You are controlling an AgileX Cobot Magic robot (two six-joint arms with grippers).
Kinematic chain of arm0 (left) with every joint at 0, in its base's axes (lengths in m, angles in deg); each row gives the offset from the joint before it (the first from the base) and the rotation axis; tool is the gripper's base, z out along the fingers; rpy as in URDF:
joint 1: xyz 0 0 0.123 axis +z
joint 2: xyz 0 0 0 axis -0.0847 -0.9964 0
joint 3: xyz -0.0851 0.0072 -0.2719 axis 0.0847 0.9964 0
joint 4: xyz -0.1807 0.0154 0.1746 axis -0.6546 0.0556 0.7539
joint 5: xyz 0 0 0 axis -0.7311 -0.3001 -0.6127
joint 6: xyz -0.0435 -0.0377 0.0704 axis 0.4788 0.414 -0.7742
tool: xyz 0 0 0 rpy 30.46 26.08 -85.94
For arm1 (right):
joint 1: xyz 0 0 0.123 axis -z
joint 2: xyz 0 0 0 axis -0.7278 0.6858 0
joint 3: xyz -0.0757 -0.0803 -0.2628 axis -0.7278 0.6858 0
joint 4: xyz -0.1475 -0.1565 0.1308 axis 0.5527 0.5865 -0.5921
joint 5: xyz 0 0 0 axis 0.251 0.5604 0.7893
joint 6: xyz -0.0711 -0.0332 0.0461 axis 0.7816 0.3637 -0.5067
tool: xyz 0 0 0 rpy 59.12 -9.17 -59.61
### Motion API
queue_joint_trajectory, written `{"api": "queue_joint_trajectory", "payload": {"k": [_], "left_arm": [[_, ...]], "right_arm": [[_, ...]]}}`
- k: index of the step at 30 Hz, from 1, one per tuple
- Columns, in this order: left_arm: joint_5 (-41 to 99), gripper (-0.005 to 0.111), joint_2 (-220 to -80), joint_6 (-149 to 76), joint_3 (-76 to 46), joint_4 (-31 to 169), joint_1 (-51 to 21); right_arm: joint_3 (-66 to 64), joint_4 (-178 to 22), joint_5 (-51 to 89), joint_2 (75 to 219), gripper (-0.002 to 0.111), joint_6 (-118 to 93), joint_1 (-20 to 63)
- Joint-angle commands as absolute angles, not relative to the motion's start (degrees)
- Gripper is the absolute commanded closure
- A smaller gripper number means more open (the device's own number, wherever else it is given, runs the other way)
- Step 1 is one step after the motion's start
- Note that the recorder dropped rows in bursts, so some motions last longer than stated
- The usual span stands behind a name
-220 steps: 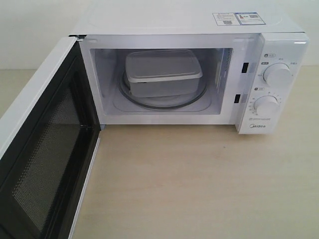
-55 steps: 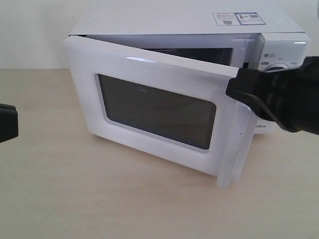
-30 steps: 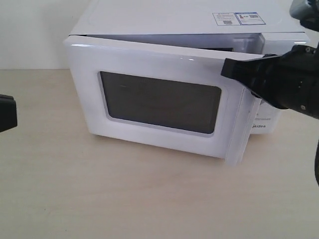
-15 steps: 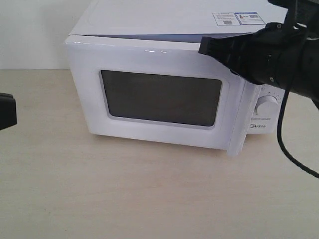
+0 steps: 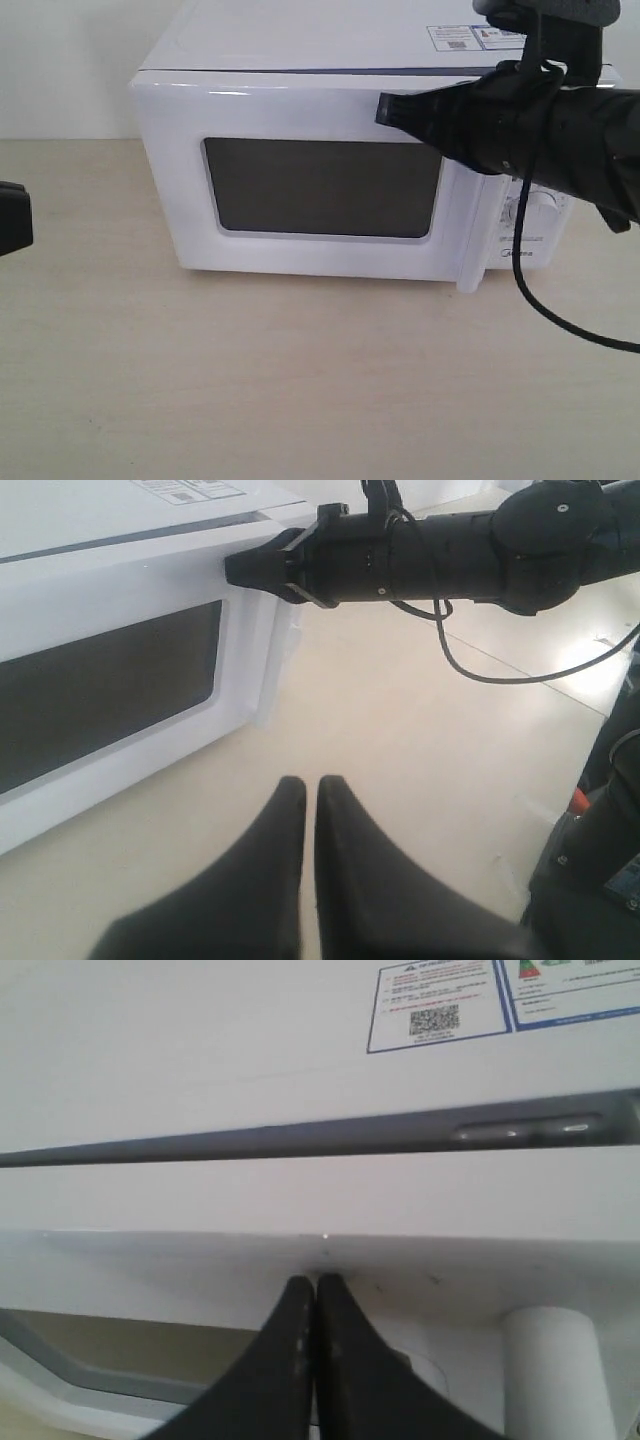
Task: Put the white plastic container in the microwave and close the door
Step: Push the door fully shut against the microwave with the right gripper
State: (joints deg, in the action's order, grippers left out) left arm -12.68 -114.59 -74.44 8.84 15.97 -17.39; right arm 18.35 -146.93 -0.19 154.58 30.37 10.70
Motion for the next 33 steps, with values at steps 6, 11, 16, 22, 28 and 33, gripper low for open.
{"api": "queue_joint_trajectory", "payload": {"k": [6,11,16,22,28,33], "left_arm": [[-12.3,0.102,-114.23,-74.03,9.13,15.9,-17.71],[-12.3,0.102,-114.23,-74.03,9.13,15.9,-17.71],[-12.45,0.102,-114.23,-74.03,9.13,15.9,-17.71],[-12.45,0.102,-114.23,-74.03,9.13,16.01,-17.71],[-13.33,0.102,-114.23,-74.03,9.13,17.23,-17.71],[-13.33,0.102,-114.23,-74.03,9.13,17.23,-17.71]], "right_arm": [[14.03,-146.95,-1.36,157.32,0.108,31.41,10.67],[13.27,-146.95,-1.42,158.66,0.108,31.41,10.78],[12.7,-146.95,-2.84,159.65,0.108,31.41,10.78],[12.71,-147.19,-5.19,159.65,0.108,31.41,10.78],[13.29,-147.19,2.84,154.88,0.108,35.94,10.78],[20.86,-157.66,6.79,140.32,0.108,47.07,10.78]]}}
